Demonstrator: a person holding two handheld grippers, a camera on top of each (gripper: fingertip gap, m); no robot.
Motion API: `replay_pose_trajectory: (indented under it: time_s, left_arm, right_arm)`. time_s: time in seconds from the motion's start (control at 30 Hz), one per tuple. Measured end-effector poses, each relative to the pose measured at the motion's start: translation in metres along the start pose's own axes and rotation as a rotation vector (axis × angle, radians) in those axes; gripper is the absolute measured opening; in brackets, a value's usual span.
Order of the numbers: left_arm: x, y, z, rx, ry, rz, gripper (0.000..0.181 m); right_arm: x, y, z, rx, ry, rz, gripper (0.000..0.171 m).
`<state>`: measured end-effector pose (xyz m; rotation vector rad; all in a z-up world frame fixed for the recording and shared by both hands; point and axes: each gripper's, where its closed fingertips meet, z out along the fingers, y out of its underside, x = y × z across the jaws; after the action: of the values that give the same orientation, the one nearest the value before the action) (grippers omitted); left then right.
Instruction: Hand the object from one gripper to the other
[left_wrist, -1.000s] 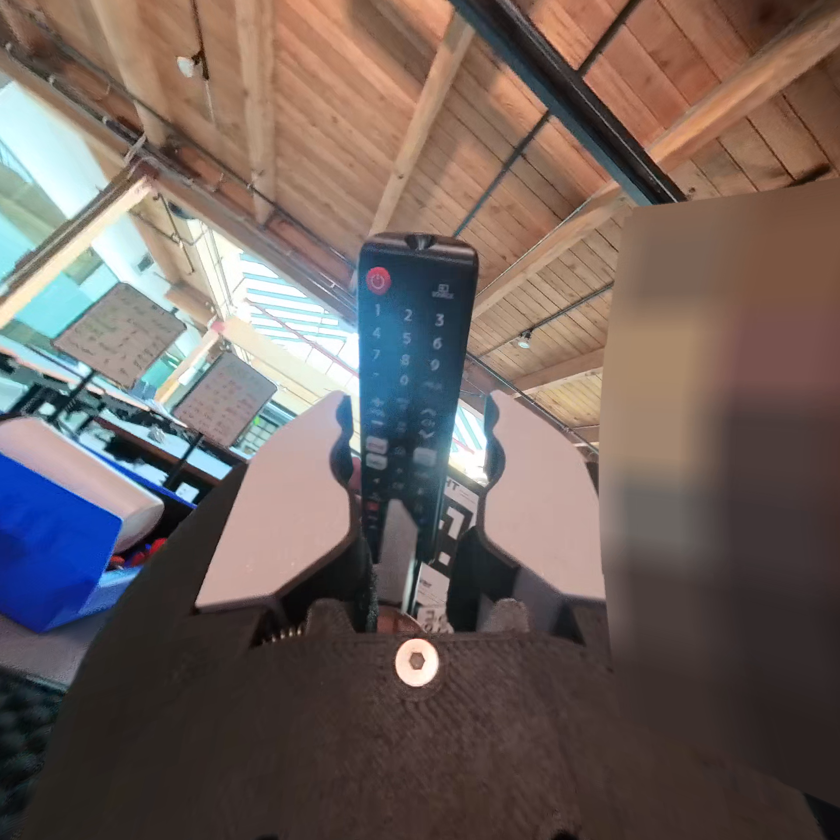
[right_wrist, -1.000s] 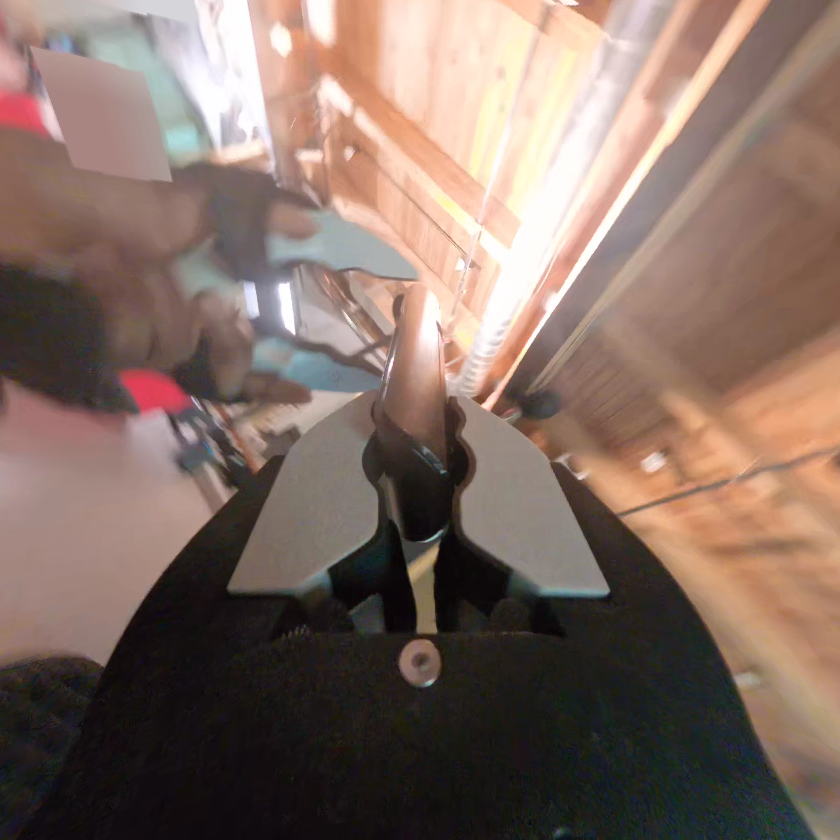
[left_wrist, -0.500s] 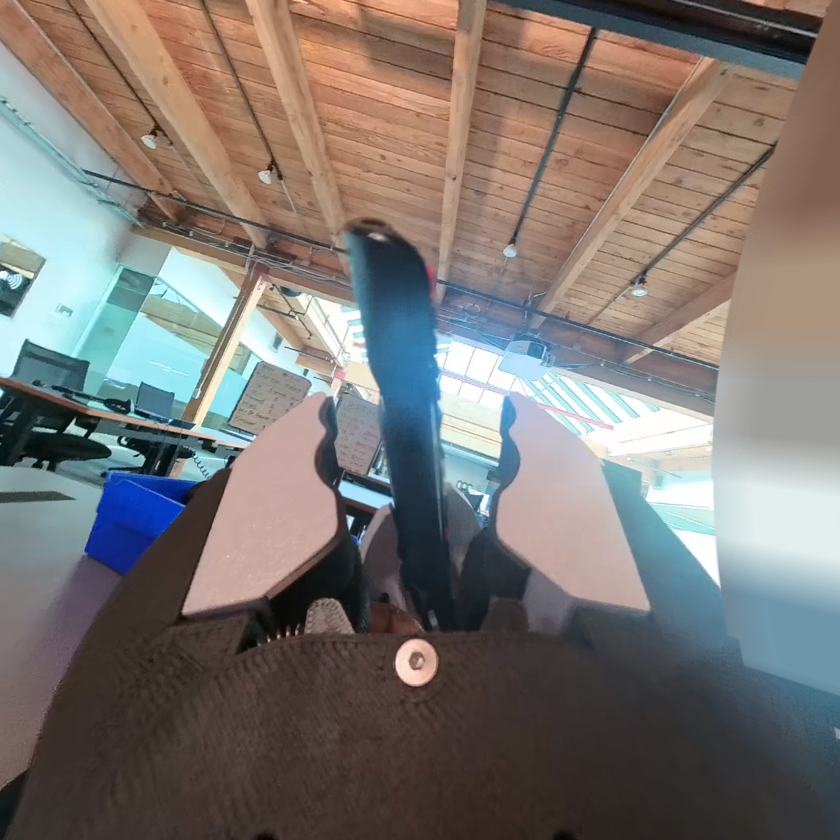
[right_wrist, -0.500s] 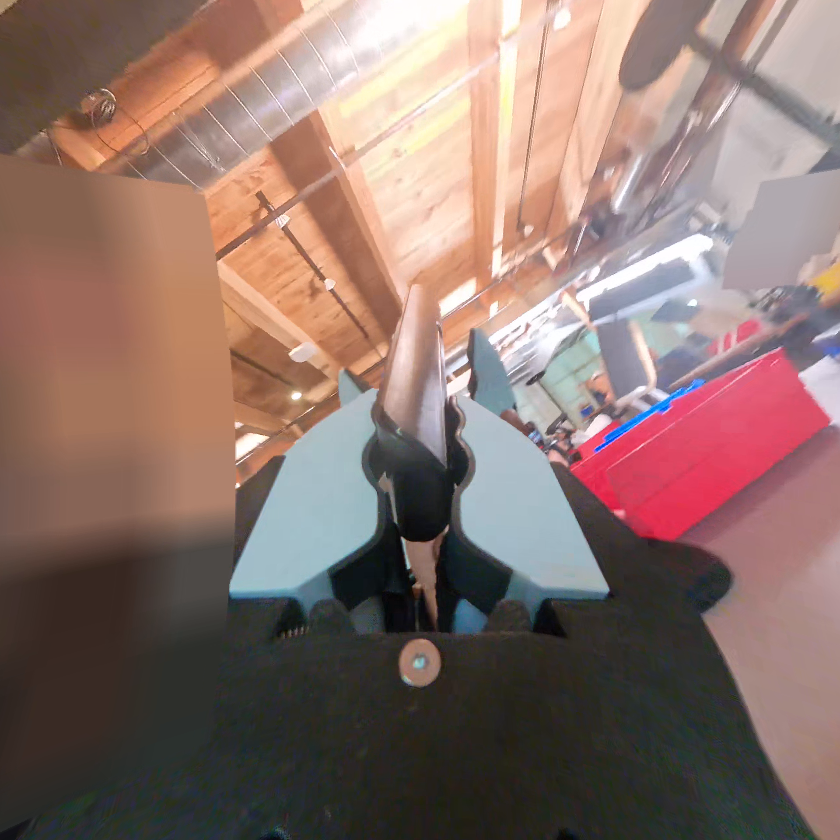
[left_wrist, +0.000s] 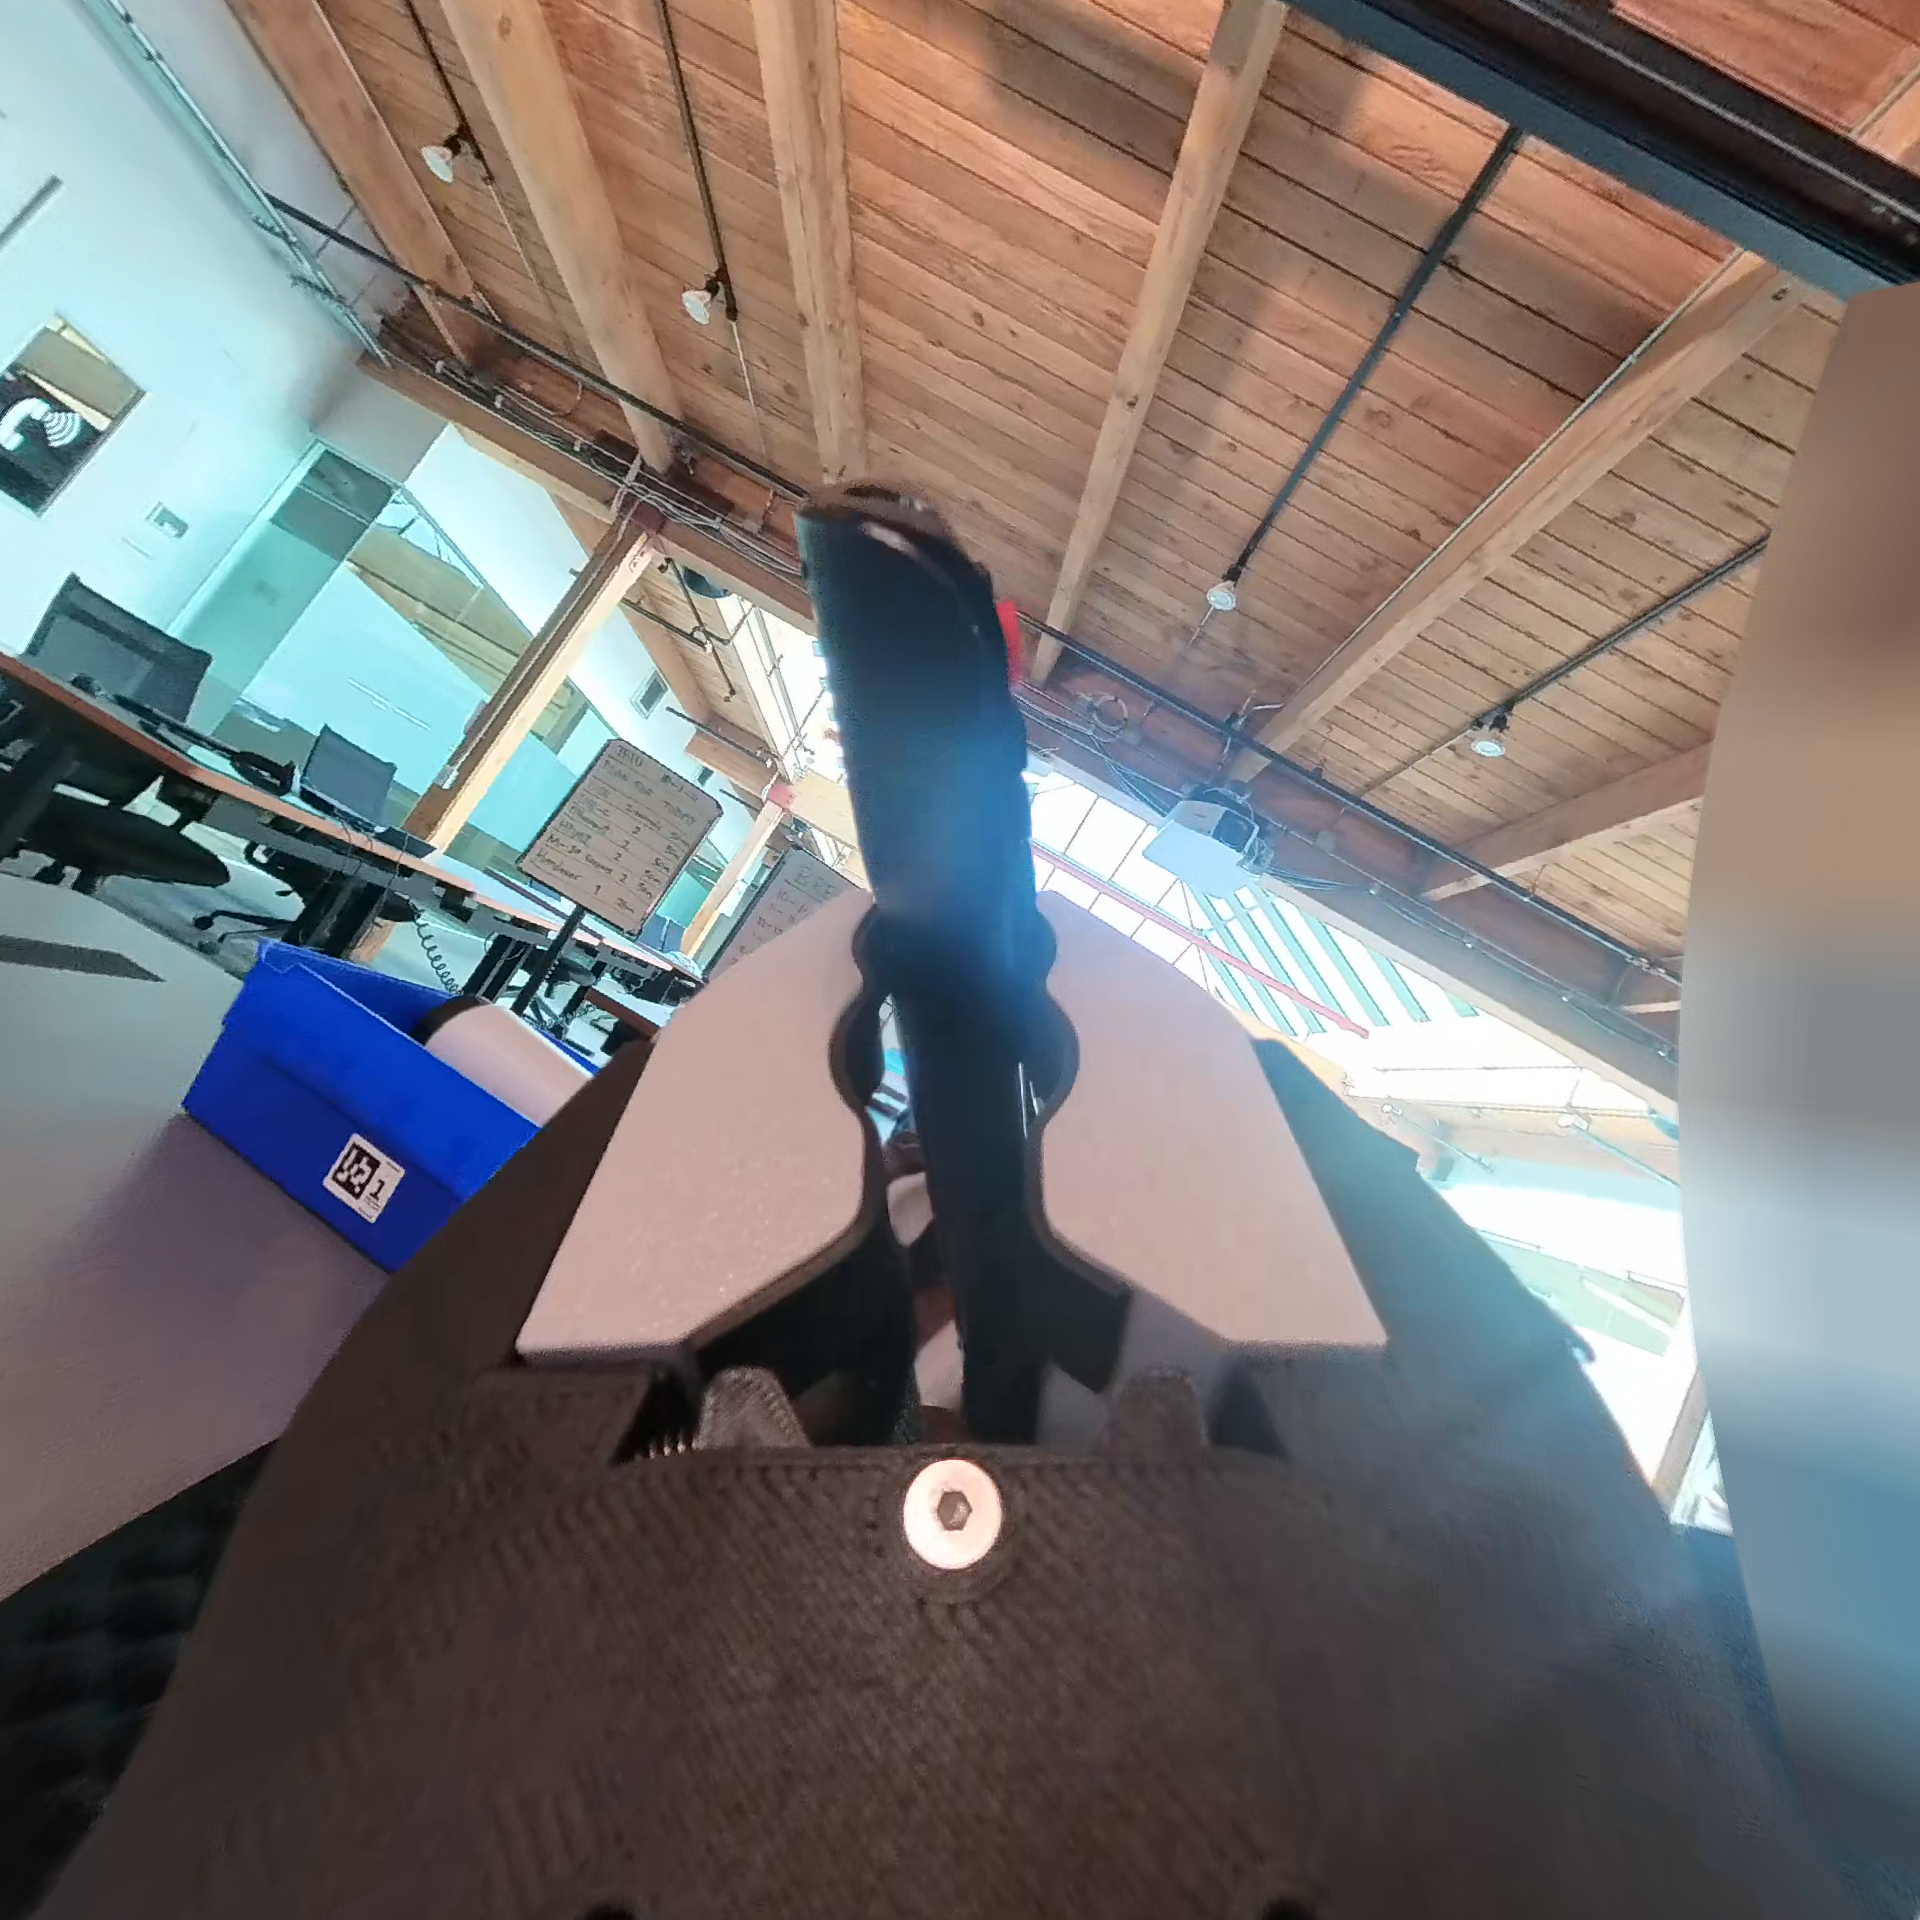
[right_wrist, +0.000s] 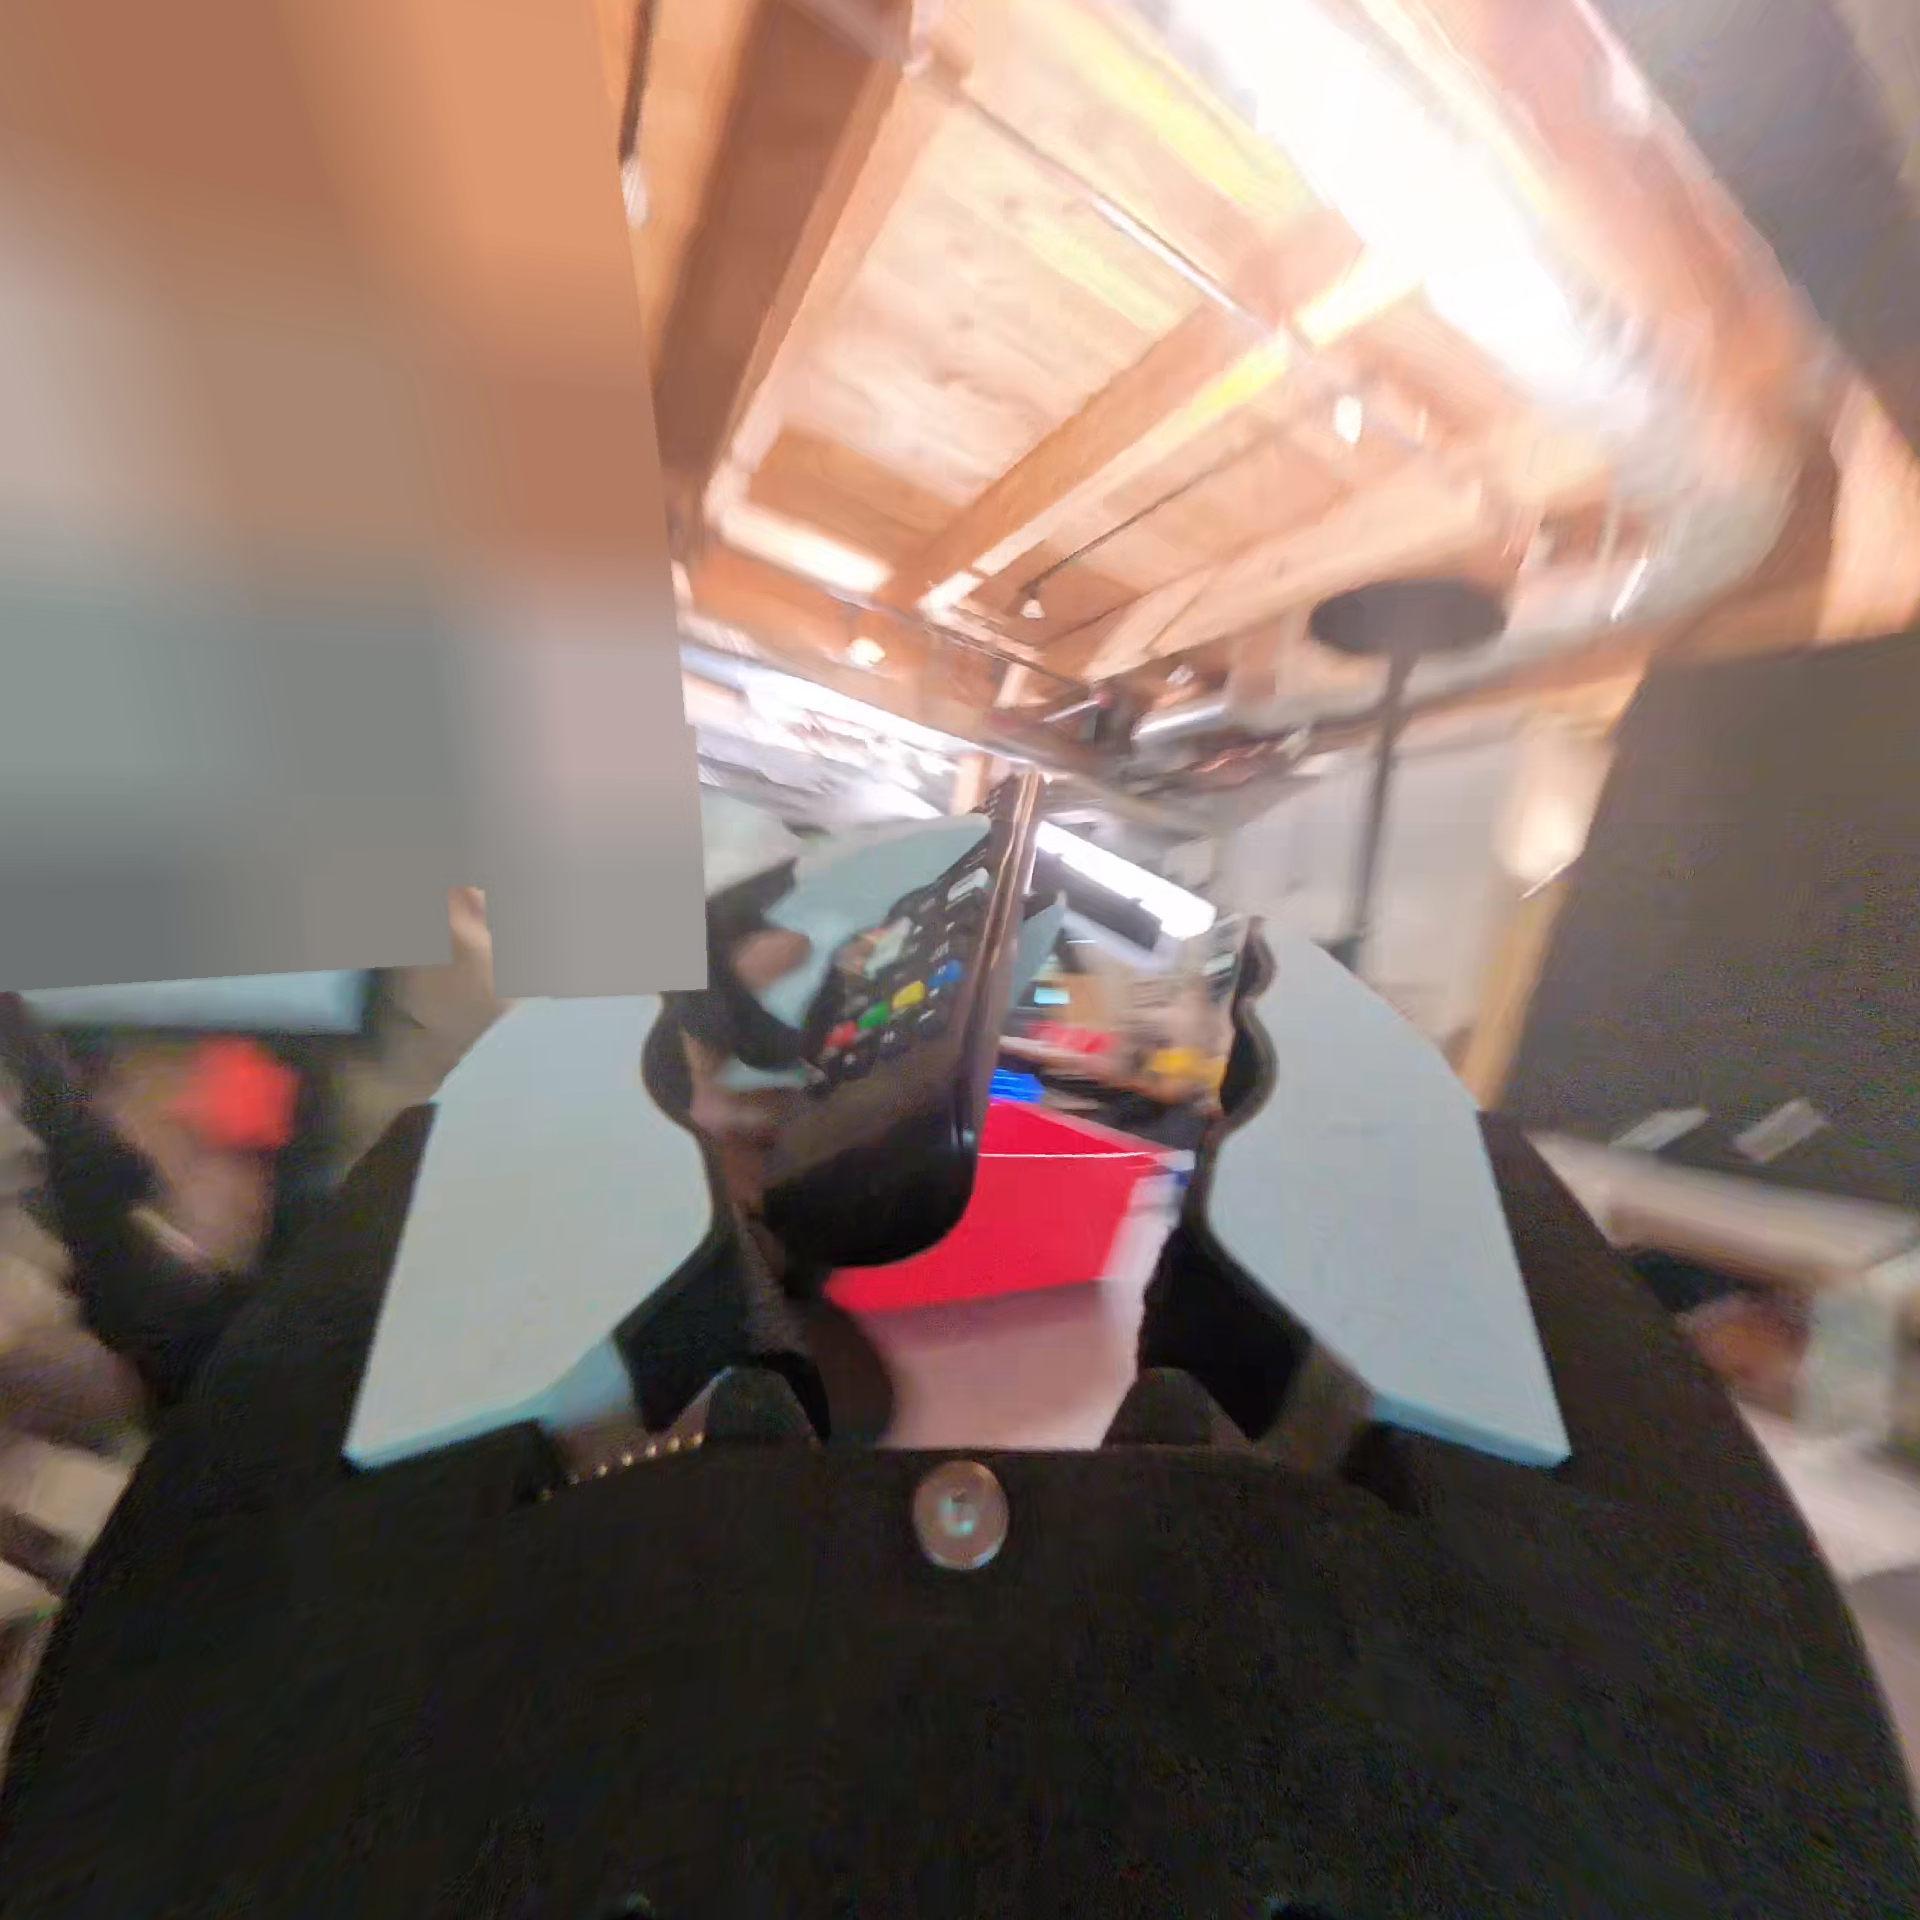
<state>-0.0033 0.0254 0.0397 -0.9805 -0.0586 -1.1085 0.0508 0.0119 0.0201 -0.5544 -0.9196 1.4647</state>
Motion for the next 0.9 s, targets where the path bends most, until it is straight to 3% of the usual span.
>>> replay_pose_trajectory:
  time_s: [0.07,0.17,0.23,0.3,0.47,0.53,0.6,0.77,0.9]
  left_arm:
    - [-0.003,-0.002,-0.001,-0.002,-0.017,-0.006,0.022]
    - [-0.008,-0.003,-0.002,-0.007,-0.049,-0.011,0.023]
    - [-0.01,-0.003,-0.002,-0.007,-0.057,-0.033,0.023]
    - [-0.011,0.0,-0.002,-0.012,-0.065,-0.051,0.022]
    - [-0.013,0.02,0.002,-0.054,-0.075,-0.093,0.023]
    - [-0.013,0.029,0.004,-0.077,-0.075,-0.121,0.023]
    - [-0.016,0.035,0.005,-0.086,-0.084,-0.138,0.023]
    - [0.001,0.031,0.009,-0.076,0.046,-0.203,0.033]
    - [0.023,0.022,0.008,-0.017,0.18,-0.181,0.047]
  right_arm:
    - [-0.01,0.0,-0.003,-0.048,-0.042,-0.521,0.114]
    - [-0.026,0.013,-0.01,-0.117,-0.116,-1.18,0.108]
    - [-0.025,0.03,-0.015,-0.193,-0.154,-1.534,0.104]
    - [-0.017,0.041,-0.015,-0.246,-0.138,-1.725,0.1]
    - [-0.008,0.047,-0.011,-0.276,-0.05,-1.866,0.083]
    - [-0.007,0.049,-0.011,-0.287,-0.036,-1.904,0.065]
    - [-0.01,0.045,-0.012,-0.254,0.0,-1.941,0.028]
    - [-0.01,0.029,-0.011,-0.229,0.053,-1.796,0.025]
    - [-0.009,-0.006,-0.012,-0.114,0.146,-1.423,0.025]
